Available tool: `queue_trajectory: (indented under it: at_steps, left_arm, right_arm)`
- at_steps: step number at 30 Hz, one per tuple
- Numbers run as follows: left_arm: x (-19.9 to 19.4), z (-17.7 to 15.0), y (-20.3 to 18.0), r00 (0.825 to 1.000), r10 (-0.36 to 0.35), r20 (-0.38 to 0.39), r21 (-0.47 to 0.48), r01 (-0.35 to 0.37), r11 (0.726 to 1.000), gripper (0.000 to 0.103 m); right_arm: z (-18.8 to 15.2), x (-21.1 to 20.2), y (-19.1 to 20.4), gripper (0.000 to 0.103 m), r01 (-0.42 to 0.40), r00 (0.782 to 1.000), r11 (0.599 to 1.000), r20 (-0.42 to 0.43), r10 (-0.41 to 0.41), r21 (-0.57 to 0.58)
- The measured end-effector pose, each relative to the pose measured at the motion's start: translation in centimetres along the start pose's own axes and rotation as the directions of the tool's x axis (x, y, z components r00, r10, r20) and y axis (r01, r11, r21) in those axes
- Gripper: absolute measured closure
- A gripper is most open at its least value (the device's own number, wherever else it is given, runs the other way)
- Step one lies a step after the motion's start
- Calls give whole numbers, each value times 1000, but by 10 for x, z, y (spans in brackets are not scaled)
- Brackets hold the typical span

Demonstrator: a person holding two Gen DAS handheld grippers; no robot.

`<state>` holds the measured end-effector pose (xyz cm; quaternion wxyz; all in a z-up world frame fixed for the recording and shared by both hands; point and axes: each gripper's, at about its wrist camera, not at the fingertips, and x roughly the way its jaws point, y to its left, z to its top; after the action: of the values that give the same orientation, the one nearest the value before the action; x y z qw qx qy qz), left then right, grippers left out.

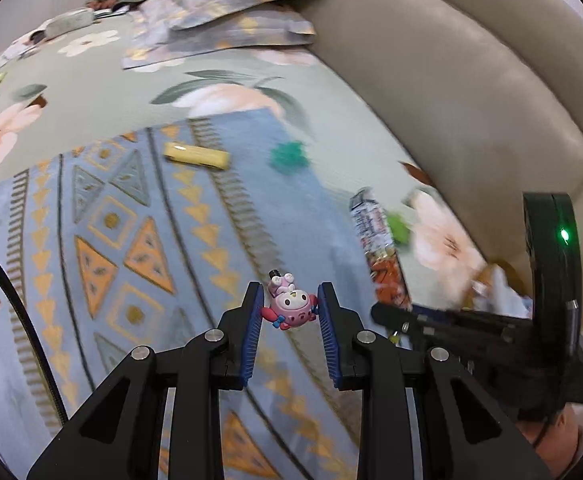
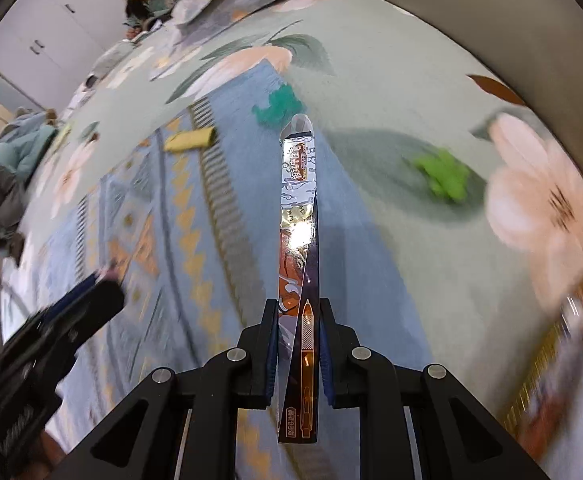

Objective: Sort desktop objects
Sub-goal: 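Carry the pink figurine and snack stick to the gold tray and release both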

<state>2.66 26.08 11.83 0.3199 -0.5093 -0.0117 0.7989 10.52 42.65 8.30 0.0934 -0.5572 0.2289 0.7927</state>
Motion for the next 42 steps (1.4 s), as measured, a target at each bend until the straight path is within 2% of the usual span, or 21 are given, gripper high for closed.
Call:
queue_trajectory:
  at_steps: [7,11,16,18,22,26,30,31,32,33,34,35,36,40,42]
  left_arm:
    - [-17,-33,-74,994,-80,-78,104,88,991,78]
    - [-15,-46,-125,979,-158,-125,154,177,972,78]
    - [-2,-56,-199,954,-251,-166,252,287,924,78]
    - [11,-55,-228,946,-267,-185,273,310,911,78]
    - [35,-47,-265,931,-294,-215,246,343,907,78]
    - [45,-39,-299,917,-324,-232,260,379,888,78]
    - [48,-29,-320,901,-376,-216,255,424,869,77]
    - [50,-29,-321,896,-387,-217,252,435,865,63]
    - [57,-30,-322,893,-387,-229,252,438,863,44]
    - [64,-32,-322,889,-375,-263,251,438,863,36]
    - [68,-34,-323,883,-372,-285,244,443,863,33]
    - [72,-38,-319,870,-383,-310,221,458,861,33]
    - [73,-40,-314,867,-385,-315,205,459,865,33]
    - [66,-49,-292,872,-372,-317,146,432,890,33]
    - [60,-51,-282,877,-363,-314,134,419,898,33]
  right_arm:
    - [-74,-70,-31,86,-27,1000,999,-12,28,31]
    - [-105,-121,-65,86,63,997,996,50,-65,58]
    - [-117,-171,-119,86,134,979,973,126,-159,185]
    - [-119,-184,-145,86,169,969,955,136,-206,245]
    - [-127,-197,-184,86,280,935,910,127,-330,306]
    - [-134,-201,-215,86,291,931,885,106,-350,364]
    - [-136,-199,-237,86,242,944,862,96,-315,446]
    - [-139,-196,-242,82,220,950,859,97,-296,462]
    - [-141,-184,-249,68,198,963,858,69,-260,475]
    - [-144,-176,-253,67,188,972,855,31,-232,484]
    - [-148,-168,-259,67,157,983,847,-1,-182,508]
    - [-153,-167,-263,67,132,987,839,4,-158,528]
    - [-156,-170,-264,67,133,986,833,11,-164,537]
    - [-153,-188,-256,67,166,973,853,59,-224,495]
    - [-145,-196,-249,67,155,970,866,93,-224,476]
